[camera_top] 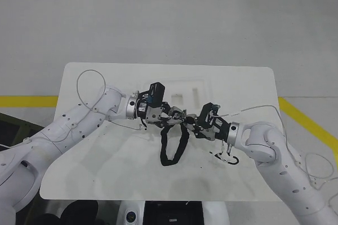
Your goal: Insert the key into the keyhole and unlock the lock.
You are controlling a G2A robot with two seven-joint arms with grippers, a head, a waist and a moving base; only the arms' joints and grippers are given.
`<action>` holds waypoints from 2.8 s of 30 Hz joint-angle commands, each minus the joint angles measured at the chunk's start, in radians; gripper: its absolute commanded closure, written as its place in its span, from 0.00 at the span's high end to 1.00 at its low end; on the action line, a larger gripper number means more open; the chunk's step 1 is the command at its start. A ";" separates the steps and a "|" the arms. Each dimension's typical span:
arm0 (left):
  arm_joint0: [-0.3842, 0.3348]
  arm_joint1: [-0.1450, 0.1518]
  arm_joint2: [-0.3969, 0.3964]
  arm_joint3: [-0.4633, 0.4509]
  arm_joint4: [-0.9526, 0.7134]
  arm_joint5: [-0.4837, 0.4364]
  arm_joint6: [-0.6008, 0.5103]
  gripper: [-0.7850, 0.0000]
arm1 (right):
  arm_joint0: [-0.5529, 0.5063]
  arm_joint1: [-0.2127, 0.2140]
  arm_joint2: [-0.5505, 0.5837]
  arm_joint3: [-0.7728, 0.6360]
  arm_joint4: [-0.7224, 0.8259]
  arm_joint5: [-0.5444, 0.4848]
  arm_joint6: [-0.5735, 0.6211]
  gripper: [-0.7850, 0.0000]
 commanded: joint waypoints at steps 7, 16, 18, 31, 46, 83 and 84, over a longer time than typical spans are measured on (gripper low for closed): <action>0.004 -0.002 0.012 0.019 -0.019 0.000 0.022 0.35 | -0.008 0.000 0.009 -0.004 0.011 -0.005 -0.027 0.00; 0.006 -0.002 0.025 0.043 -0.031 0.000 0.050 0.31 | -0.018 0.002 0.021 -0.015 0.010 -0.008 -0.040 0.00; 0.007 -0.002 0.028 0.047 -0.035 0.000 0.057 0.29 | -0.021 0.002 0.025 -0.018 0.009 -0.009 -0.040 0.00; 0.012 0.012 0.051 0.050 -0.035 0.000 0.127 0.00 | -0.035 0.003 0.036 -0.026 -0.001 -0.002 -0.051 0.00; 0.012 0.021 0.051 0.043 -0.019 0.000 0.155 0.00 | -0.043 0.006 0.062 -0.029 0.046 -0.003 -0.053 1.00; 0.060 -0.003 0.051 0.064 0.057 0.000 0.303 0.00 | -0.088 -0.002 0.137 -0.066 0.105 0.011 -0.264 0.00; 0.060 -0.004 0.051 0.063 0.058 0.000 0.304 0.00 | -0.086 -0.004 0.133 -0.066 0.105 0.015 -0.265 0.00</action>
